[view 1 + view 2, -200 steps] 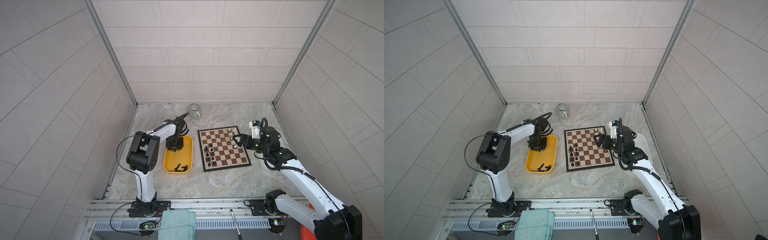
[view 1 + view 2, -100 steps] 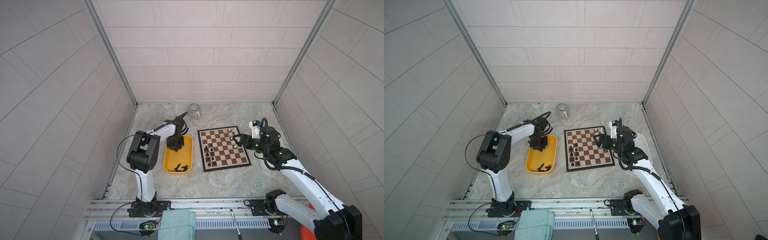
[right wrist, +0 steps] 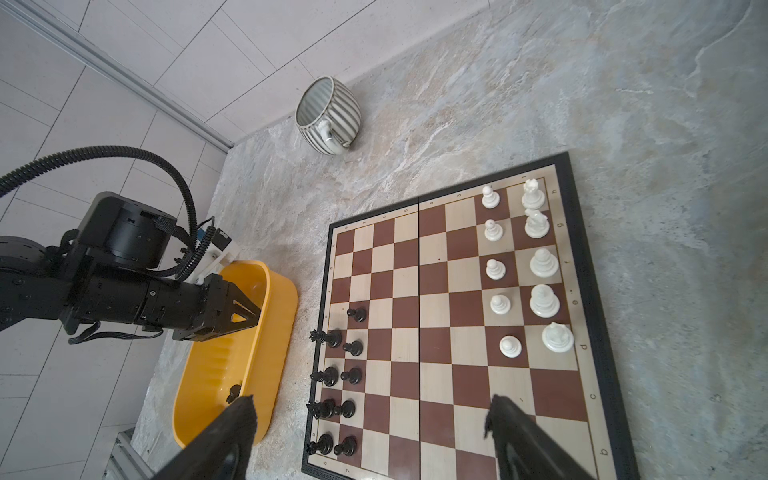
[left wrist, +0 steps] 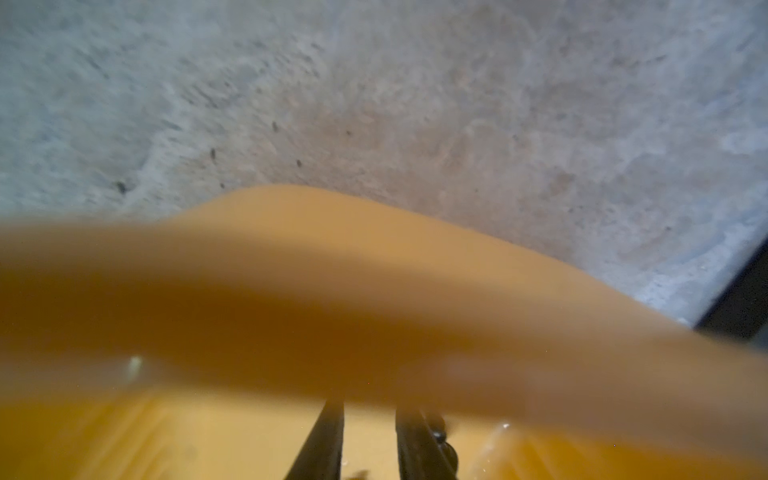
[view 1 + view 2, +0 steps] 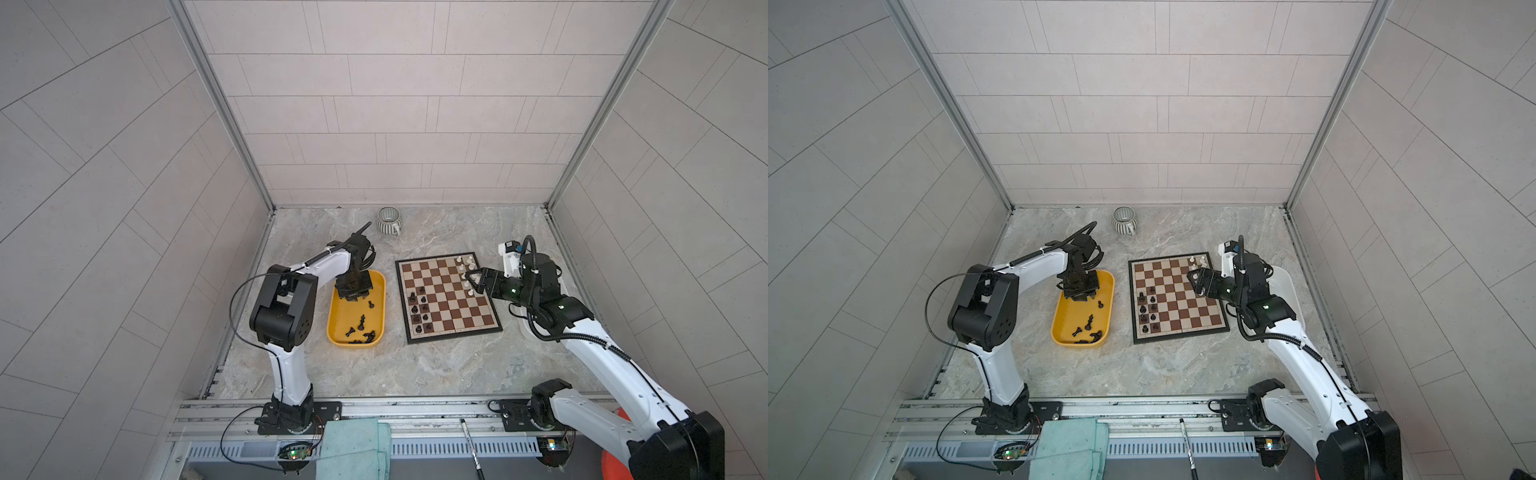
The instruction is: Set up the chess pieces on the board
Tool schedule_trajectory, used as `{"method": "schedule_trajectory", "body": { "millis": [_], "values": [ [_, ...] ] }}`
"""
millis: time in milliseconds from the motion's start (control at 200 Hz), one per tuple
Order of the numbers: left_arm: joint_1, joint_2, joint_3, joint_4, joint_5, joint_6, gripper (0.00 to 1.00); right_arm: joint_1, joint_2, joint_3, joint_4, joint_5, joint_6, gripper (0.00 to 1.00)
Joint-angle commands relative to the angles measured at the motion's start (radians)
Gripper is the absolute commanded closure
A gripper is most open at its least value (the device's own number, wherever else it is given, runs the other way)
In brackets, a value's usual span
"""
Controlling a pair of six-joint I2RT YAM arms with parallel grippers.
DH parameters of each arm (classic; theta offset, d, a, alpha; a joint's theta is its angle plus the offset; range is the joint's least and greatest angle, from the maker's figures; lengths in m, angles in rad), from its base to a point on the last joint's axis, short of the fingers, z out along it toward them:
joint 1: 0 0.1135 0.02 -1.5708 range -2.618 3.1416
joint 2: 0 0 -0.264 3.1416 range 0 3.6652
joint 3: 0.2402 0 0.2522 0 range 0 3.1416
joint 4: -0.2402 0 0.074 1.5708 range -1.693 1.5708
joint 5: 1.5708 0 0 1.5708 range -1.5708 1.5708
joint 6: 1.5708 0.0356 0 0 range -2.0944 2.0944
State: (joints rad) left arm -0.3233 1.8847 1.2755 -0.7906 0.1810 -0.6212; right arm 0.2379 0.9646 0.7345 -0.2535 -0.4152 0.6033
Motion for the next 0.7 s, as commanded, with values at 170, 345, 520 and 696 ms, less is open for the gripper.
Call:
{"method": "schedule_trajectory", "body": {
  "millis": [170, 345, 520, 696],
  "values": [
    [-0.009, -0.08, 0.002, -0.078, 0.041, 0.022, 0.51, 0.006, -0.021, 0.017, -0.024, 0.008, 0.0, 0.11],
    [-0.056, -0.092, 0.0, -0.066, 0.062, 0.006, 0.49, 0.006, -0.014, 0.017, -0.021, 0.005, 0.002, 0.1],
    [-0.071, -0.049, 0.017, -0.082, 0.06, 0.02, 0.49, 0.007, -0.007, 0.022, -0.026, 0.002, 0.0, 0.1],
    [-0.084, -0.026, 0.029, -0.063, 0.094, -0.002, 0.49, 0.006, -0.009, 0.02, -0.031, 0.008, -0.005, 0.1]
  ]
}}
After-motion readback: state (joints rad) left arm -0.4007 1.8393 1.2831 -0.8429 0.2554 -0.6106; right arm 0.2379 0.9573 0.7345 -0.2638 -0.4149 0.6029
